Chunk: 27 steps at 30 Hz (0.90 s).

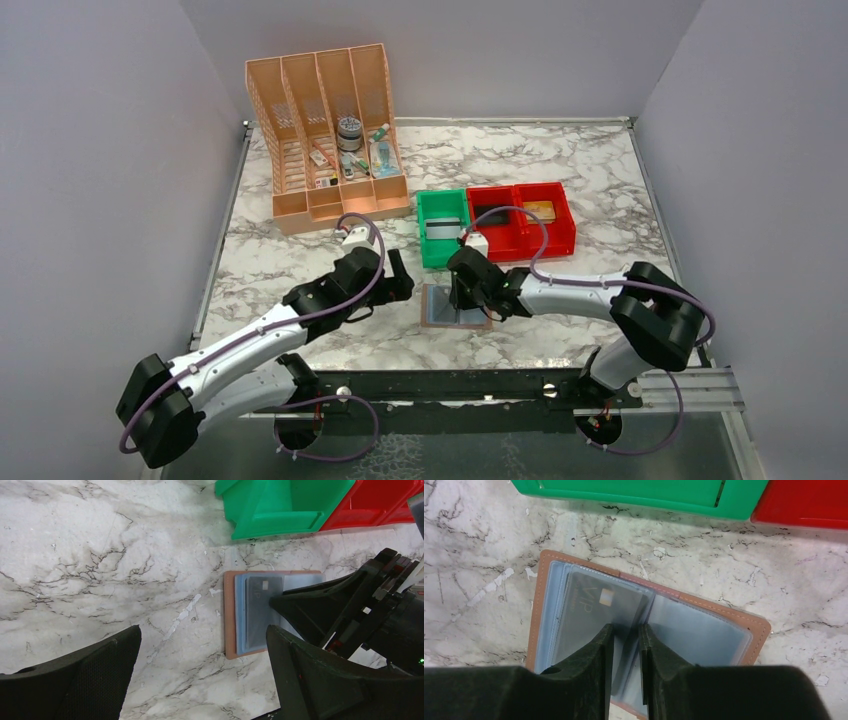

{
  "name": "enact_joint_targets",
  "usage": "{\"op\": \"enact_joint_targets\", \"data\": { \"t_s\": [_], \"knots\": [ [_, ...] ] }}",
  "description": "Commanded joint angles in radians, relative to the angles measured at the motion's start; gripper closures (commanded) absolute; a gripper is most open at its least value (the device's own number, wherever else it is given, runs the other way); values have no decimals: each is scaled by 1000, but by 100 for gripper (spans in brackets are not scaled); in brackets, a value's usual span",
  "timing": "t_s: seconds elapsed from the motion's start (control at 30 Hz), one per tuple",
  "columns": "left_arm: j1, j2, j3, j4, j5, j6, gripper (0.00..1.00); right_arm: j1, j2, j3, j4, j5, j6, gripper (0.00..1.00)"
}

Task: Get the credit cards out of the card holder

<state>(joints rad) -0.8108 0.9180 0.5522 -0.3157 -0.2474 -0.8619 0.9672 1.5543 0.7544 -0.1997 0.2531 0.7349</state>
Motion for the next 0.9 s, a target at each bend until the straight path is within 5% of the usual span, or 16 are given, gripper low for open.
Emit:
{"op": "enact_joint_targets", "data": {
  "t_s": [0.0, 0.17, 0.87],
  "knots": [
    [6, 22, 11, 9, 12, 0, 2, -11, 25, -83, 24, -7, 16, 82],
    [6, 55, 7, 68, 75, 22, 5, -104, -19, -192, 185, -183, -4, 99],
    [-7, 338, 27, 381, 401, 47, 41, -296, 7, -408, 488, -427, 36, 99]
  ]
}}
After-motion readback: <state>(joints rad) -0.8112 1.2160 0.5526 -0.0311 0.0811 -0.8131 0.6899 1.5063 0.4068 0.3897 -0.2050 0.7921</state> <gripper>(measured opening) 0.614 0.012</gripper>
